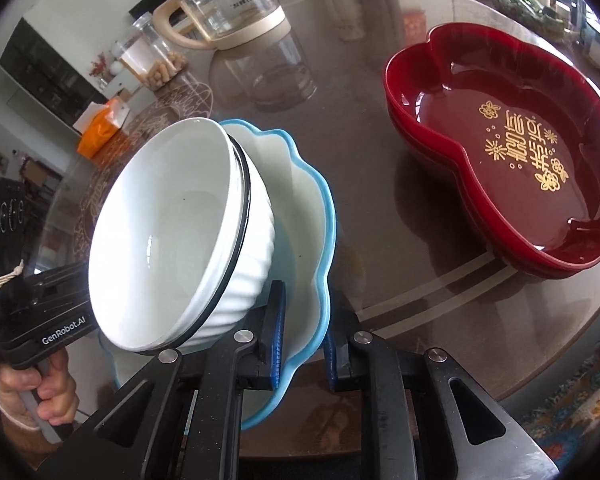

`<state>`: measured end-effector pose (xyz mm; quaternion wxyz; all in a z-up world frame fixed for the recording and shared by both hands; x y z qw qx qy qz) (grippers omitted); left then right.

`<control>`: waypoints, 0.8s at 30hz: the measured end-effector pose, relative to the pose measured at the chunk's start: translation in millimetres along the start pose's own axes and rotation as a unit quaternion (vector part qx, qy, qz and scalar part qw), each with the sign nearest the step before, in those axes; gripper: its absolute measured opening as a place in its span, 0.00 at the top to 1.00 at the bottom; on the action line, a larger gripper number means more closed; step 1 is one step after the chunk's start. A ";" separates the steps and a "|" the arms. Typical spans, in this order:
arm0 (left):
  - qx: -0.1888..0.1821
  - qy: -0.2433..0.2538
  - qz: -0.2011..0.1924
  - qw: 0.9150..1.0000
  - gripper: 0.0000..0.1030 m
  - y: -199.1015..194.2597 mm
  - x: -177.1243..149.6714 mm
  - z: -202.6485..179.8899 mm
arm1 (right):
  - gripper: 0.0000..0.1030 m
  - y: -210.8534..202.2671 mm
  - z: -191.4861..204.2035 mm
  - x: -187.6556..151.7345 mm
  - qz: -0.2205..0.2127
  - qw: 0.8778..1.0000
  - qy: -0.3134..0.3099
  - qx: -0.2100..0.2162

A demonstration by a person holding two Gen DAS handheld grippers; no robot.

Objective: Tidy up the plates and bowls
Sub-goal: 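Lift the nested bowl stack with both tools and carry it over the red plates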

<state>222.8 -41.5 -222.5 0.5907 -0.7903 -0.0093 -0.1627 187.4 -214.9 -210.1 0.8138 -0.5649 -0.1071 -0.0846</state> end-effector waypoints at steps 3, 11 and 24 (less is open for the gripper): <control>0.006 0.001 -0.008 1.000 0.84 -6.8 3.9 -1.2 | 0.81 -1.2 1.1 -3.8 0.004 1.000 0.005 0.007; -0.006 0.008 -0.033 0.999 0.84 -33.7 24.2 -14.1 | 0.81 -30.5 7.7 6.6 -0.035 0.999 -0.006 -0.003; -0.036 0.071 -0.052 0.995 0.84 -51.2 96.8 -111.6 | 0.79 -109.8 -33.3 37.9 -0.095 0.995 0.018 -0.034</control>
Point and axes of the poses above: each gripper's, at about its wrist camera, not at the fingertips, and y roughly the way its jaws point, z to its left, x to its top, the point moved 6 cm from there along y, roughly the way its jaws point, and after that the axes turned 7 degrees about z, right-handed, at the moved point
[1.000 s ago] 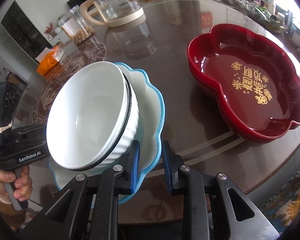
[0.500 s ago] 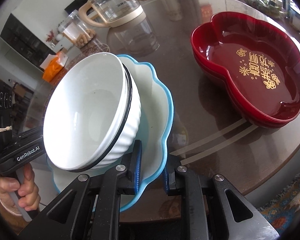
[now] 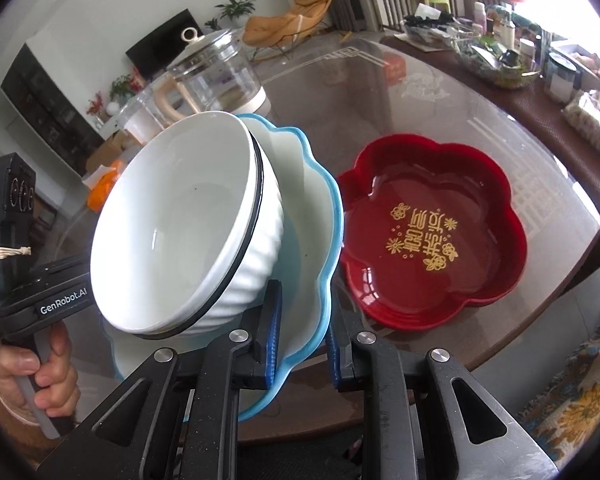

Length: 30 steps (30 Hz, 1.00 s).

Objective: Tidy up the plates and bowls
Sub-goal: 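Lift the nested bowl stack with both tools and carry it over the red plates, then lower the bowl stack onto the red plates and open both tools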

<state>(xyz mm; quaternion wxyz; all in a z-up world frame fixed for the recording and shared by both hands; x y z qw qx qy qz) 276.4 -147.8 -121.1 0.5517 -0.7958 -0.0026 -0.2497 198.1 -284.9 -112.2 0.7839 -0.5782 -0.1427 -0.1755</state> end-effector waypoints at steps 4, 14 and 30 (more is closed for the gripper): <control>-0.018 0.018 0.004 1.000 0.84 27.5 28.2 -33.5 | 0.80 -8.0 -37.3 17.3 -0.015 0.999 0.023 -0.030; -0.010 0.035 0.037 0.999 0.84 106.8 45.3 -70.2 | 0.80 14.8 -121.0 19.9 -0.009 0.995 0.071 -0.070; 0.070 0.073 -0.075 0.992 0.83 32.1 50.1 -58.0 | 0.73 22.0 -125.3 21.1 -0.044 0.993 0.072 -0.085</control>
Point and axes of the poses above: each gripper's, at about its wrist camera, not at the fingertips, and y roughly the way its jaws point, z to its left, x to its top, the point moved 6 cm from there along y, roughly the way its jaws point, and after that the axes turned 7 degrees about z, right-handed, at the moved point
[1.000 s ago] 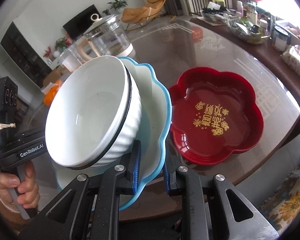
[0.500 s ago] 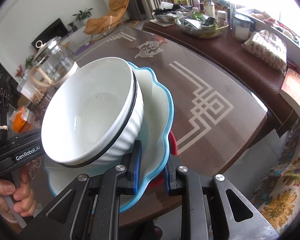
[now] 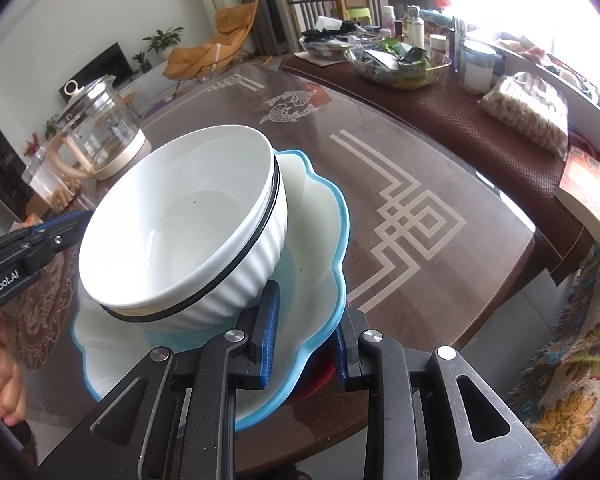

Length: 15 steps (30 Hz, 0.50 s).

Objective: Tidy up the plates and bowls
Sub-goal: 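Lower the bowl stack onto the red plates and open both tools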

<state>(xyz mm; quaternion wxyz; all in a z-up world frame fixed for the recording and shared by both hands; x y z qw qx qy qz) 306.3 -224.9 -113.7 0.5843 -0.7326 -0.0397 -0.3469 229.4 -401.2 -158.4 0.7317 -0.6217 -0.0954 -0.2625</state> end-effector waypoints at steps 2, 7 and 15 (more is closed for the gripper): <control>-0.001 -0.010 0.004 1.000 0.83 -5.9 -5.5 7.1 | 0.71 -1.0 -5.2 1.6 0.014 0.999 0.025 0.025; 0.004 -0.036 0.023 0.999 0.82 -3.0 -27.0 18.6 | 0.61 -10.4 -8.7 4.7 0.024 0.997 0.049 0.049; 0.011 -0.055 0.039 0.998 0.81 3.8 -44.9 21.6 | 0.37 -16.0 -11.3 3.0 0.027 0.997 0.053 0.048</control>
Point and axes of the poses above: each gripper's, at about its wrist camera, not at the fingertips, and y roughly the way its jaws point, z to its left, x to its top, the point moved 6 cm from there along y, roughly the way its jaws point, and after that the axes turned 7 degrees about z, right-handed, at the moved point
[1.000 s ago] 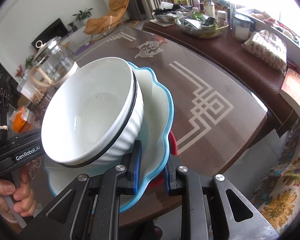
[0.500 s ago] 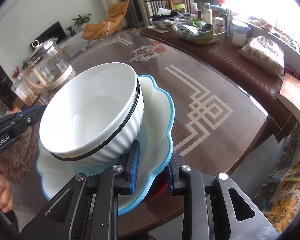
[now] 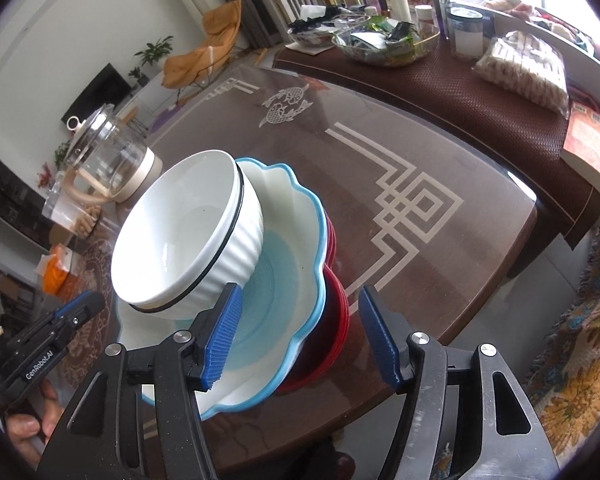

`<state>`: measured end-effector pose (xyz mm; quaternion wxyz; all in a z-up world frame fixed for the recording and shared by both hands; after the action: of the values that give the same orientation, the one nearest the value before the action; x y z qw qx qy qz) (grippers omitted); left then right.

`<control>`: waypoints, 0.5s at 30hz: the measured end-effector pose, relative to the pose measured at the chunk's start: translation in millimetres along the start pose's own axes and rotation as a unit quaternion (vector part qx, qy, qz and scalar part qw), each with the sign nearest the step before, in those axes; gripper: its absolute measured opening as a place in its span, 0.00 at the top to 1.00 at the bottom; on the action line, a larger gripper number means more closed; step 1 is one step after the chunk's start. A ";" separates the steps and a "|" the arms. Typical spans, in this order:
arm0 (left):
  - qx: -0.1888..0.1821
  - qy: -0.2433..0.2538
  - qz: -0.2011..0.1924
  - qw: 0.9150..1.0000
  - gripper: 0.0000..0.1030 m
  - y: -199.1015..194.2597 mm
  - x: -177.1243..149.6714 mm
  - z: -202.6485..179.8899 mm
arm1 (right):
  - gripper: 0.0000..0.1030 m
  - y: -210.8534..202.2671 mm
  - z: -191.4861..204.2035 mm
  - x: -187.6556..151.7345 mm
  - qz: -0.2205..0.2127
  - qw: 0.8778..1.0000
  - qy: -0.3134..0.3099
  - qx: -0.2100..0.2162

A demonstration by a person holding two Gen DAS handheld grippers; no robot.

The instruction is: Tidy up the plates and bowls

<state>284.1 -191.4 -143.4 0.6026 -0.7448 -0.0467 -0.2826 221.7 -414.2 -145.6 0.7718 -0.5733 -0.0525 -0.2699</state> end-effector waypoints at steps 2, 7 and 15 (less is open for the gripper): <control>0.007 -0.003 -0.008 1.000 0.78 -4.9 -3.5 1.5 | 0.37 -5.6 -0.9 -0.8 -0.011 1.000 0.006 0.005; 0.026 -0.023 -0.035 0.999 0.12 -22.1 -15.8 9.6 | 0.36 -31.5 -1.5 -6.2 -0.047 0.999 0.012 0.002; 0.059 -0.014 -0.044 0.997 0.12 -50.9 -37.2 9.9 | 0.33 -67.4 5.4 -37.3 -0.097 0.995 0.016 -0.030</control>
<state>235.7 -158.6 -117.9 0.6316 -0.7094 -0.1046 -0.2947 159.2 -409.3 -100.6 0.7254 -0.5836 -0.0873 -0.3544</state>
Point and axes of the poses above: each gripper's, at about its wrist camera, not at the fingertips, and y roughly the way its jaws point, z to its left, x to its top, the point moved 6 cm from there along y, roughly the way its jaws point, and after that the axes turned 7 degrees about z, right-handed, at the moved point
